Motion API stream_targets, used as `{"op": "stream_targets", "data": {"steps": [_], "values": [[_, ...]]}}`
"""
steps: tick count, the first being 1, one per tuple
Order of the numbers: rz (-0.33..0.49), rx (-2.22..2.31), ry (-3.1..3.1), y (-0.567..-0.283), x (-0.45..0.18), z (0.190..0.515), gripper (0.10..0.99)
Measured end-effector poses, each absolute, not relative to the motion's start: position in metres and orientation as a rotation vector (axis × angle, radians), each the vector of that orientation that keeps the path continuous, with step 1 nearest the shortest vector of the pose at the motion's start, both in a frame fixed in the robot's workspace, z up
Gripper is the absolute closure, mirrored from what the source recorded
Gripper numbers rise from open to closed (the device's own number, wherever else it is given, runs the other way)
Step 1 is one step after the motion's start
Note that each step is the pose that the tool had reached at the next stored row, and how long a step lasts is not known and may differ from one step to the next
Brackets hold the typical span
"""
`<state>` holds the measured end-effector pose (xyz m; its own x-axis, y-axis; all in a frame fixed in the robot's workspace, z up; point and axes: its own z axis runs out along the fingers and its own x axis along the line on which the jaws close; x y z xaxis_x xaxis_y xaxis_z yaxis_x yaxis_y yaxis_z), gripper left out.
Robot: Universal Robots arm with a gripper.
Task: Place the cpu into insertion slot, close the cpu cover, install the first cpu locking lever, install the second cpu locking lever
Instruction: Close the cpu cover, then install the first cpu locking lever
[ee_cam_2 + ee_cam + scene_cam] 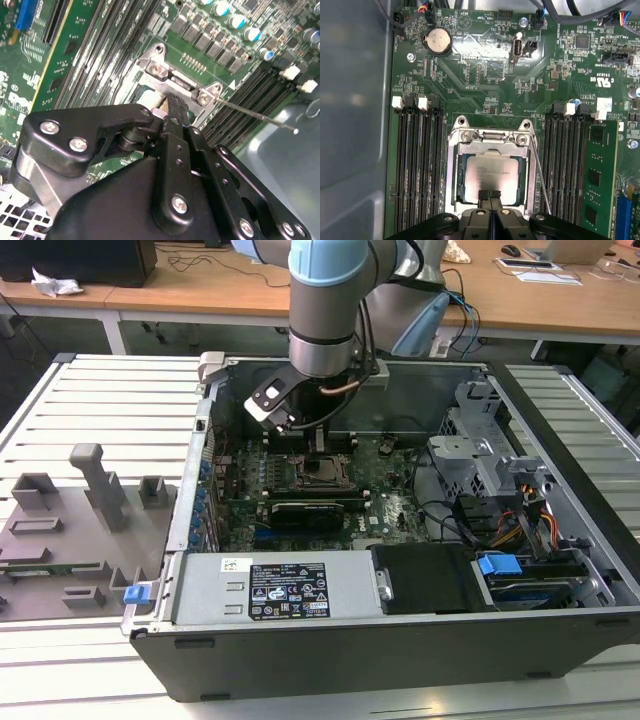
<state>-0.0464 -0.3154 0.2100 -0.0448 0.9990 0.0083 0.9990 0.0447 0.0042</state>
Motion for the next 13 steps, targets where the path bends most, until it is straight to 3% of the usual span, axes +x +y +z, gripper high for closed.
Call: {"op": "stream_targets", "data": {"steps": [13], "values": [[-0.013,-2.169,-2.268,-0.315,-0.033,0.211,0.98]]}}
